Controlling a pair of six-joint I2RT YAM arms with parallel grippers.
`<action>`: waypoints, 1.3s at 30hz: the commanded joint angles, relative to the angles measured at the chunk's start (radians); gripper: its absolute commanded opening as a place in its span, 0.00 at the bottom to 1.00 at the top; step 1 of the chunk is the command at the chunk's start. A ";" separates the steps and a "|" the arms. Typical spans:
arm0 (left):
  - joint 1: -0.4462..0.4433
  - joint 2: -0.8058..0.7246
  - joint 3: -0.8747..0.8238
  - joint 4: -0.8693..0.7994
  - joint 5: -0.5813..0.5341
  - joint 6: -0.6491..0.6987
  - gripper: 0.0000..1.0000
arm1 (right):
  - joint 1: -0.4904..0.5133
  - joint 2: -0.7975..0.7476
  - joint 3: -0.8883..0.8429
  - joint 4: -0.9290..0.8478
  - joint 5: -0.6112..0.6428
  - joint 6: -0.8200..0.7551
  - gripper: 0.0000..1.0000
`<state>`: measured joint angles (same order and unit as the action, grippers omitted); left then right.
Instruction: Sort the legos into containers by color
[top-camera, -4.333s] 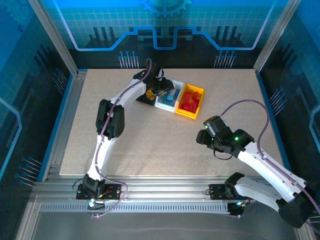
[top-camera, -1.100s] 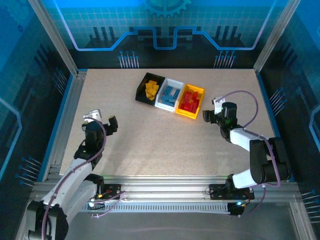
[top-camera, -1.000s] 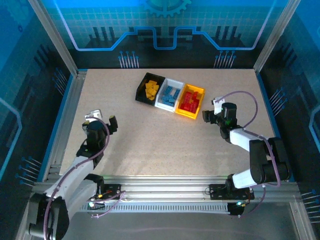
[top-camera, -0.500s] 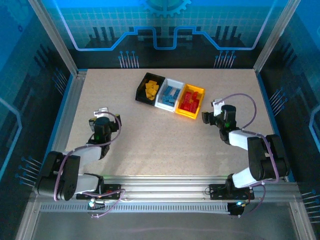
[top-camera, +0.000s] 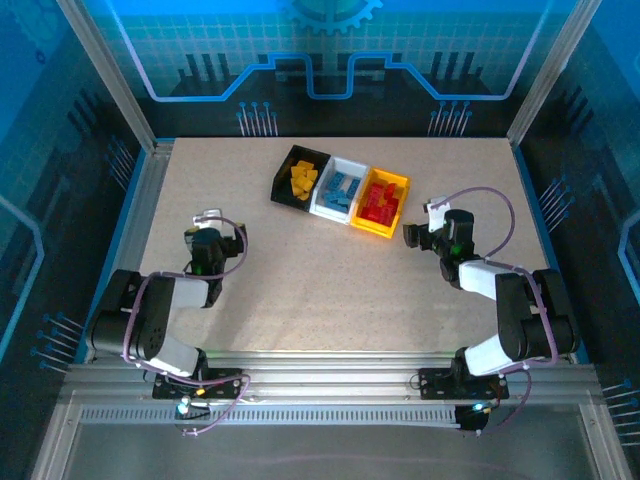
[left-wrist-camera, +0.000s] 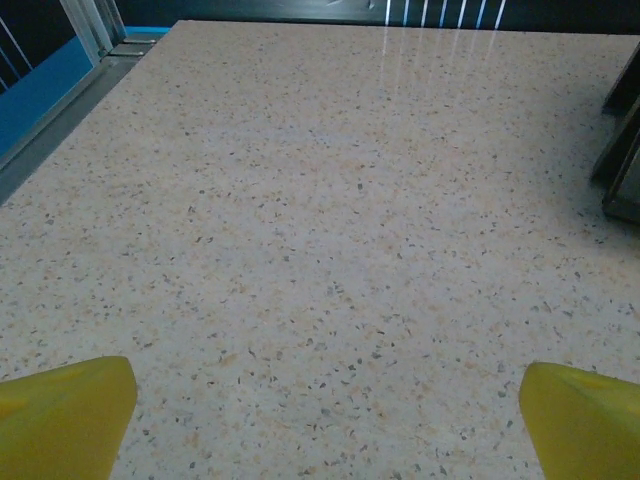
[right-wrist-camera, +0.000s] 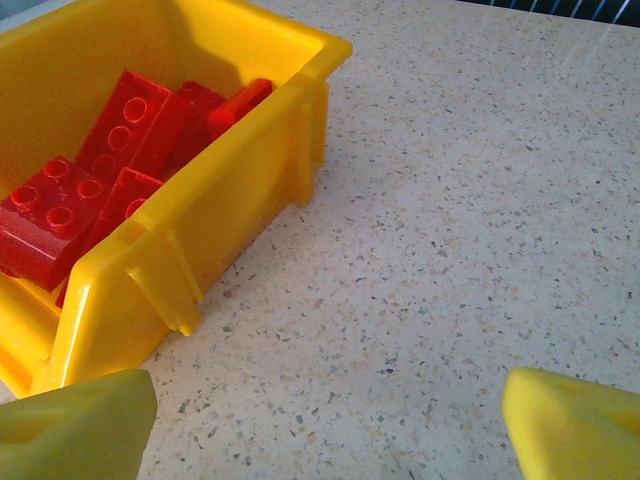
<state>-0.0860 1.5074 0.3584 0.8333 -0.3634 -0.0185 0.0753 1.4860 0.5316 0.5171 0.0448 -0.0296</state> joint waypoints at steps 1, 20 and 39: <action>0.017 0.009 0.008 0.089 0.044 0.011 0.99 | -0.009 0.011 0.019 0.023 -0.009 0.006 0.92; 0.022 0.051 -0.001 0.152 0.053 0.015 0.99 | -0.012 -0.002 -0.030 0.098 -0.006 0.007 0.95; 0.022 0.051 -0.001 0.152 0.053 0.015 0.99 | -0.017 0.020 -0.099 0.239 0.004 0.020 1.00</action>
<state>-0.0738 1.5513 0.3470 0.9524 -0.3309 -0.0181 0.0708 1.4982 0.4400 0.7052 0.0441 -0.0189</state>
